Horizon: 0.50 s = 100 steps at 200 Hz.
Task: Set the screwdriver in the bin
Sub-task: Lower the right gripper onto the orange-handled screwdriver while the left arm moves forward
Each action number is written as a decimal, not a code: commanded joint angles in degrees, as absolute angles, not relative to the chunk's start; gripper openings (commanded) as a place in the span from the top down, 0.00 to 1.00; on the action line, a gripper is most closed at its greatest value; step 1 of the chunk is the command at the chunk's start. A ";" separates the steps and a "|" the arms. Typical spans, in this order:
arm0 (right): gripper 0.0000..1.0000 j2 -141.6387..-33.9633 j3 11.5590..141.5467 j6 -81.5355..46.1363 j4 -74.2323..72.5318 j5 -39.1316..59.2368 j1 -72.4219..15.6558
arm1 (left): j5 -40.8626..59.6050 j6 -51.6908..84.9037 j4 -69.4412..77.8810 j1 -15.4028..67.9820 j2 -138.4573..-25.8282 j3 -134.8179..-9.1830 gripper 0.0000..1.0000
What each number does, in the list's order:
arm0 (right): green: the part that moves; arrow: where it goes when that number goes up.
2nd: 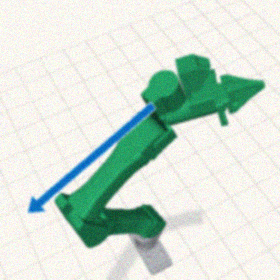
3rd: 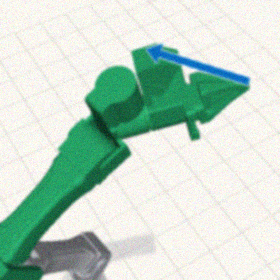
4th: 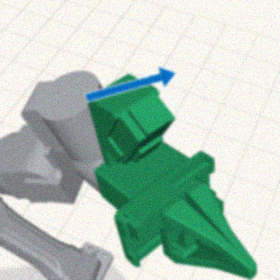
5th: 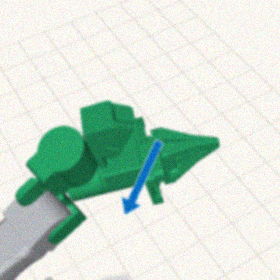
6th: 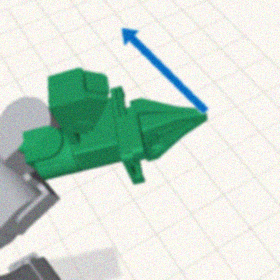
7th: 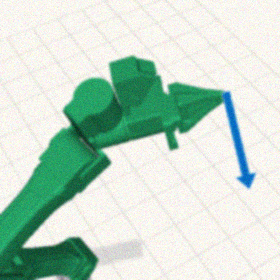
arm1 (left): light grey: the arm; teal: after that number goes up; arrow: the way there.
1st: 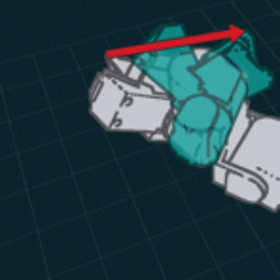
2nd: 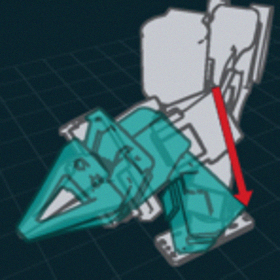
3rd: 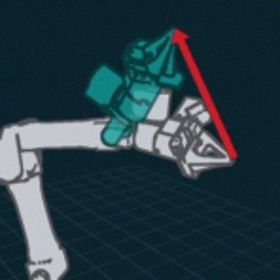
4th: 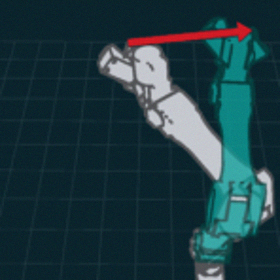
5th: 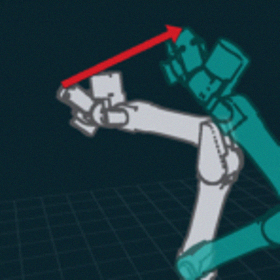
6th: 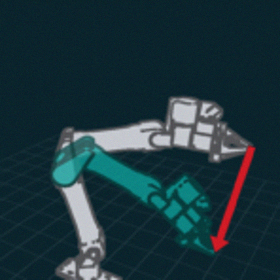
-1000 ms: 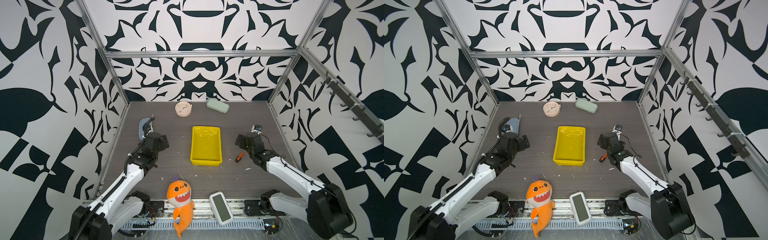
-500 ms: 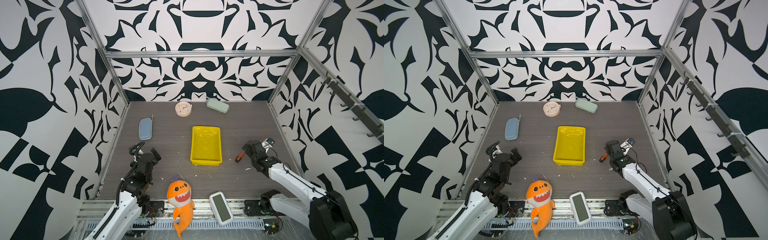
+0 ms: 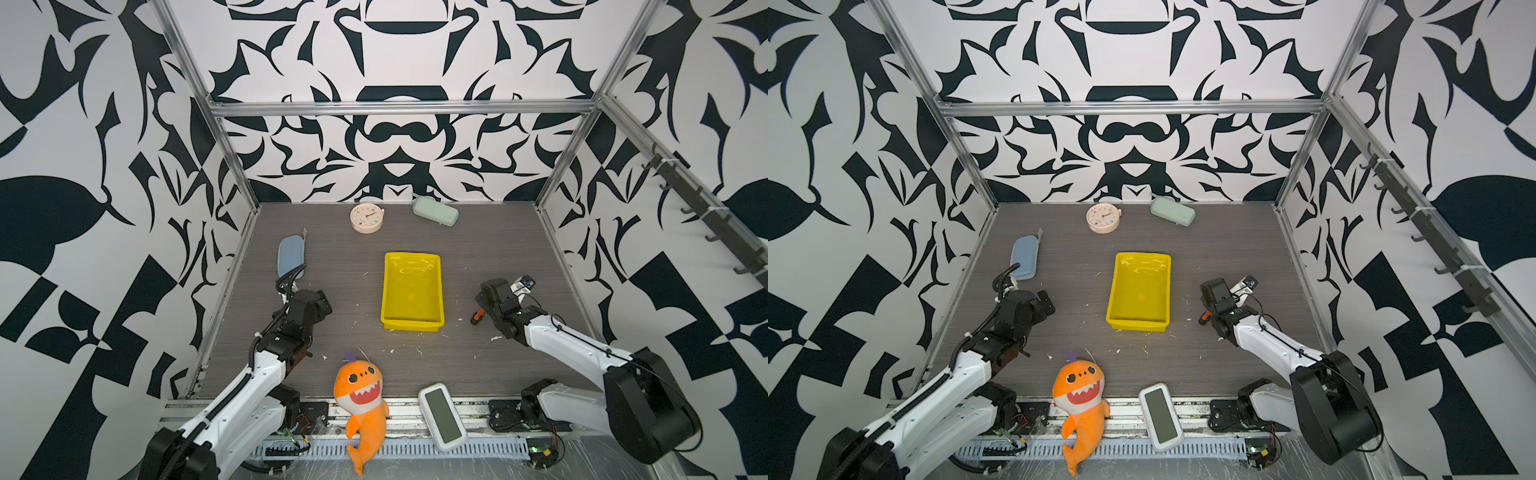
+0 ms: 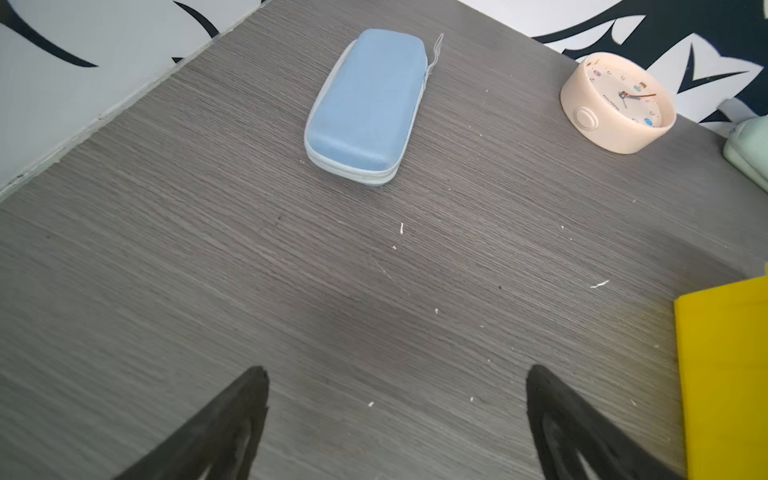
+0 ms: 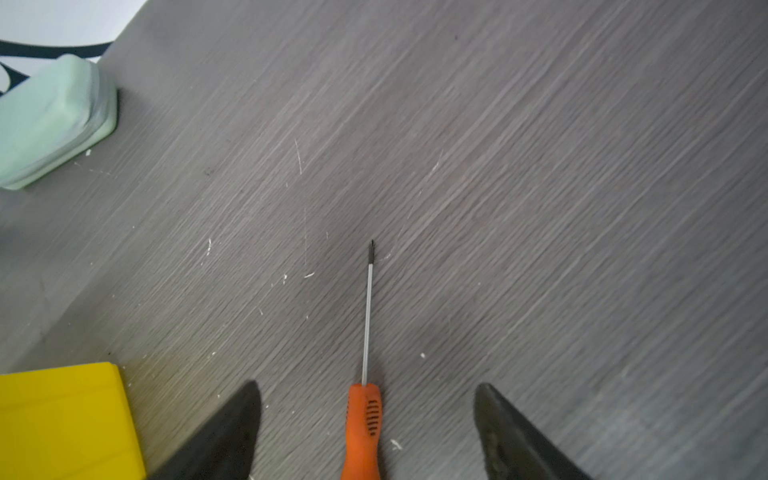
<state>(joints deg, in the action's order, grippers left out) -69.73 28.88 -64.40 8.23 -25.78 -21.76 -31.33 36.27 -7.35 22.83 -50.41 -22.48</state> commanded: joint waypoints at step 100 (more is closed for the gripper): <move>0.38 -77.60 33.39 -68.99 8.68 -19.90 -24.76 | -30.92 37.15 -9.81 22.81 -50.63 -24.30 0.00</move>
<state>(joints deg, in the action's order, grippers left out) -77.34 31.44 -68.03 7.94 -20.14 -24.53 -30.28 36.07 -9.04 22.83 -52.88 -25.36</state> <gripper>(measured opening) 0.622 0.995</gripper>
